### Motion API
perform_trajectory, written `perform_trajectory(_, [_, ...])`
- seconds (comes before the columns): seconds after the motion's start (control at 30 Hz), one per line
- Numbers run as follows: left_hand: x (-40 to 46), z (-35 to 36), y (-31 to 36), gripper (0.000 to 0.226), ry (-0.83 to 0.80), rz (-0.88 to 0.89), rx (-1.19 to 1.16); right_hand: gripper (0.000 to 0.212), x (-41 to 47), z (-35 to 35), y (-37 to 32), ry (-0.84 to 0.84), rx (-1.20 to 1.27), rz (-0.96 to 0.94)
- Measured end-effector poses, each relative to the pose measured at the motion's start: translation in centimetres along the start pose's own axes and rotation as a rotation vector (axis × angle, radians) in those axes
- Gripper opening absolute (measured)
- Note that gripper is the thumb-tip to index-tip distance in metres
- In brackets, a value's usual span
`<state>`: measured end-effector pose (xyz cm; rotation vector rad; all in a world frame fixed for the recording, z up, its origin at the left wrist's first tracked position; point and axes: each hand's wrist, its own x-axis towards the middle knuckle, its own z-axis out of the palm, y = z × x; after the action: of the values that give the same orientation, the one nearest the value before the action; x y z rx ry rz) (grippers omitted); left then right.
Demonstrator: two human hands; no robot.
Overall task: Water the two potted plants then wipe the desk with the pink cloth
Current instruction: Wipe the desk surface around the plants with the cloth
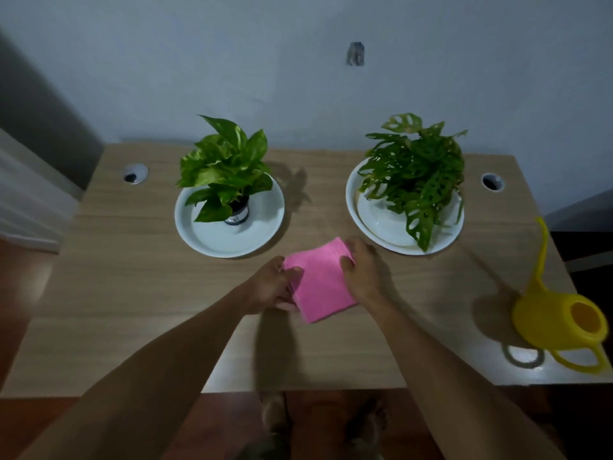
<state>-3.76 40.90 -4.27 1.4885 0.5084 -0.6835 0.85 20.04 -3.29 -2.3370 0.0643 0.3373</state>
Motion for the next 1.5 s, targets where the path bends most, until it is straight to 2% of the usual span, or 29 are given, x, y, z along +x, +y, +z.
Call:
perform_trajectory(0.03, [0.5,-0.3,-0.5,0.03,0.037,-0.006,0.046,0.047,0.2,0.4,-0.2,0.019,-0.168,-0.007])
perform_trajectory(0.07, [1.1,-0.9,-1.1,0.026,0.105,0.07,0.21,0.051,0.1,1.0,-0.4,0.036,-0.365,0.0])
perform_trajectory(0.13, [1.6,-2.4,-2.5,0.019,0.272,0.374,0.694,0.054,-0.4,2.5,-0.7,0.073,-0.594,0.015])
perform_trajectory(0.17, [1.6,-3.1,-3.3,0.019,0.31,0.524,0.86,0.052,-0.7,3.5,-1.0,0.072,-0.629,0.013])
perform_trajectory(0.23, [1.6,-4.5,-4.5,0.034,0.325,0.696,1.061,0.05,-1.4,6.2,-1.4,0.053,-0.633,0.002])
perform_trajectory(0.33, [2.0,-5.7,-6.9,0.06,0.331,0.742,1.264,0.066,-2.0,10.3,-1.3,0.019,-0.526,0.041])
perform_trajectory(0.4, [2.2,-5.9,-8.3,0.066,0.359,0.758,1.287,0.076,-2.3,12.0,-0.5,0.009,-0.484,0.072])
perform_trajectory(0.53, [2.5,-5.5,-9.5,0.068,0.409,0.746,1.302,0.084,-1.0,12.1,1.1,0.098,-0.544,0.042])
perform_trajectory(0.7, [3.3,-5.5,-10.1,0.071,0.425,0.73,1.333,0.086,7.0,10.5,0.4,0.098,-0.585,-0.042])
perform_trajectory(0.83, [3.6,-5.5,-10.2,0.075,0.434,0.717,1.33,0.077,10.7,12.1,-1.4,0.018,-0.621,-0.227])
perform_trajectory(1.0, [3.6,-5.6,-10.2,0.075,0.444,0.702,1.38,0.068,6.2,11.8,0.6,-0.149,-0.704,-0.52])
perform_trajectory(1.07, [3.5,-5.6,-10.1,0.076,0.445,0.695,1.385,0.067,4.9,10.6,2.3,-0.153,-0.706,-0.488])
perform_trajectory(1.13, [3.4,-5.5,-10.1,0.076,0.445,0.68,1.38,0.066,5.9,9.7,2.4,-0.099,-0.686,-0.379])
perform_trajectory(1.27, [3.7,-5.6,-10.2,0.076,0.442,0.688,1.367,0.068,11.2,10.5,-1.8,0.017,-0.635,-0.214])
perform_trajectory(1.33, [3.8,-5.6,-10.2,0.077,0.443,0.681,1.362,0.068,12.6,11.3,-3.2,-0.033,-0.624,-0.266])
perform_trajectory(1.43, [3.8,-5.6,-10.2,0.077,0.447,0.689,1.361,0.066,10.3,11.0,-2.0,-0.118,-0.668,-0.442])
perform_trajectory(1.5, [3.7,-5.5,-10.2,0.077,0.446,0.685,1.371,0.066,7.8,10.2,-0.1,-0.128,-0.664,-0.411])
